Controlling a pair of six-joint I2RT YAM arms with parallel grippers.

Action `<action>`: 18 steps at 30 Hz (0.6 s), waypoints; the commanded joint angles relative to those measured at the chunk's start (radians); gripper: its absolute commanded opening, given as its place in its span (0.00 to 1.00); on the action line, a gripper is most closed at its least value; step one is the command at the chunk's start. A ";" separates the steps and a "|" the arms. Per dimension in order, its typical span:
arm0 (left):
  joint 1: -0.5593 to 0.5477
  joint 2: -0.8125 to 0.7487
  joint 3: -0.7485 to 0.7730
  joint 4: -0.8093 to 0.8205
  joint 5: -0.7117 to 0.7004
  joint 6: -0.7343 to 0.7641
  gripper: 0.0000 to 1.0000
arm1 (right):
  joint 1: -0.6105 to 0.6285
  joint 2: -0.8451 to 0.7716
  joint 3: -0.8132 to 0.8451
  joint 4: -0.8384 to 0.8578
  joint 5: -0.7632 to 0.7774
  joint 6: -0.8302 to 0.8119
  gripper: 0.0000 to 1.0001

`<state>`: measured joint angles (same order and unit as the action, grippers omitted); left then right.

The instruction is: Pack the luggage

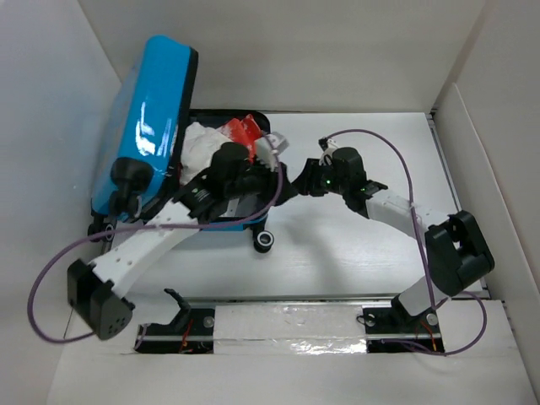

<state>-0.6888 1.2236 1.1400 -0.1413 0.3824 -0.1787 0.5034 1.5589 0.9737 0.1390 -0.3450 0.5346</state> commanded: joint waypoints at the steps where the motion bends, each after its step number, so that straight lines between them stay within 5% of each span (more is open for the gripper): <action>1: -0.047 0.120 0.198 -0.112 -0.040 0.136 0.35 | -0.006 -0.112 0.008 -0.005 0.032 -0.007 0.44; 4: 0.006 0.171 0.247 -0.121 -0.096 0.174 0.35 | -0.031 -0.189 -0.029 -0.047 0.041 -0.037 0.45; 8: 0.165 0.250 0.344 -0.055 0.076 0.142 0.35 | -0.068 -0.333 -0.081 -0.137 0.107 -0.076 0.44; 13: 0.187 0.414 0.785 -0.159 0.061 0.081 0.34 | -0.094 -0.433 -0.136 -0.156 0.126 -0.084 0.20; 18: 0.359 0.372 0.844 -0.113 -0.074 -0.136 0.35 | -0.085 -0.439 -0.139 -0.173 0.104 -0.102 0.06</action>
<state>-0.4530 1.6821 1.9427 -0.2901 0.3912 -0.1738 0.4122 1.1236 0.8406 -0.0162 -0.2401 0.4625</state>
